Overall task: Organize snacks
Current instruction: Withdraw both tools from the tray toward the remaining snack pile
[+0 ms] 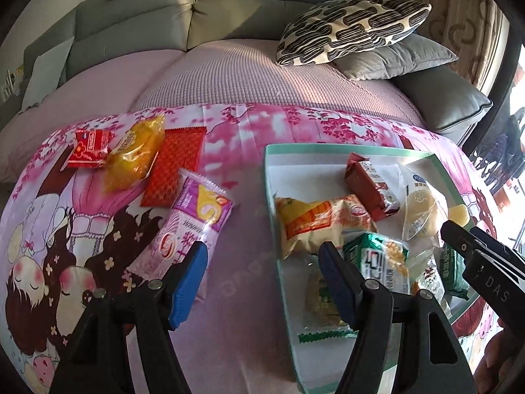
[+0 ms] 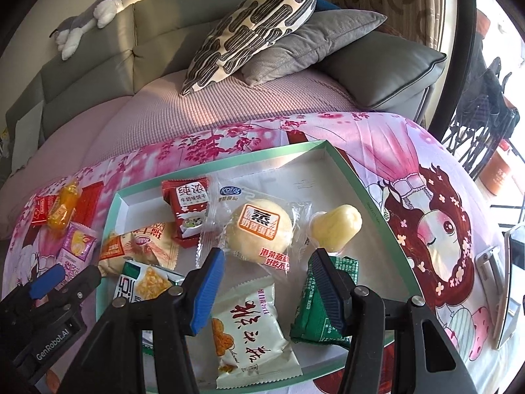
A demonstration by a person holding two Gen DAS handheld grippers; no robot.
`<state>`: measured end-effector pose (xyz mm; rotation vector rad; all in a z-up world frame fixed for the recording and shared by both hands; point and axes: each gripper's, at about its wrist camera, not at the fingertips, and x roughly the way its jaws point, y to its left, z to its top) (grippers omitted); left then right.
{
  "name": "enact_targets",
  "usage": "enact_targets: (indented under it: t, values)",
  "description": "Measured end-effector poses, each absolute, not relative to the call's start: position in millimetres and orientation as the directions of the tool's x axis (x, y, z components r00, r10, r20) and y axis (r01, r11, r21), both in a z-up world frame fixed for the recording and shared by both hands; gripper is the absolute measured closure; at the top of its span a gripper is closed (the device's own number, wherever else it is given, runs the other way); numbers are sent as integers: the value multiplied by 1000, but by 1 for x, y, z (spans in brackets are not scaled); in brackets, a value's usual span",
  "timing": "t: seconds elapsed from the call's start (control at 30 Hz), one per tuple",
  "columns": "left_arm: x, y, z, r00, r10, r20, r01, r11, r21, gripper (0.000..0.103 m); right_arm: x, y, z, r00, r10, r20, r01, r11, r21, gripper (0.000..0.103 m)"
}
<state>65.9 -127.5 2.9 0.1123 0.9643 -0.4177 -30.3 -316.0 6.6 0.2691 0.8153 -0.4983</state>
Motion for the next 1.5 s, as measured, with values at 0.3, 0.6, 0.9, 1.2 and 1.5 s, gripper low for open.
enact_targets:
  t: [0.3, 0.6, 0.9, 1.2, 1.5]
  values:
    - [69, -98, 5, 540, -264, -799, 327, 941, -89, 10, -26, -295, 9, 603, -301, -739, 477, 878, 32, 32]
    - [67, -86, 11, 594, -228, -772, 288, 956, -61, 3, -26, -286, 10, 624, -279, -730, 447, 893, 42, 16]
    - [67, -88, 10, 603, -205, -771, 295, 955, -23, 2, -27, -287, 11, 639, -278, -717, 443, 895, 47, 0]
    - [71, -69, 20, 629, -184, -755, 264, 965, -15, 2, -26, -282, 11, 661, -267, -701, 431, 900, 63, 0]
    - [85, -17, 28, 657, -78, -750, 131, 991, 11, 2, -20, -252, 23, 734, -209, -646, 334, 940, 76, 0]
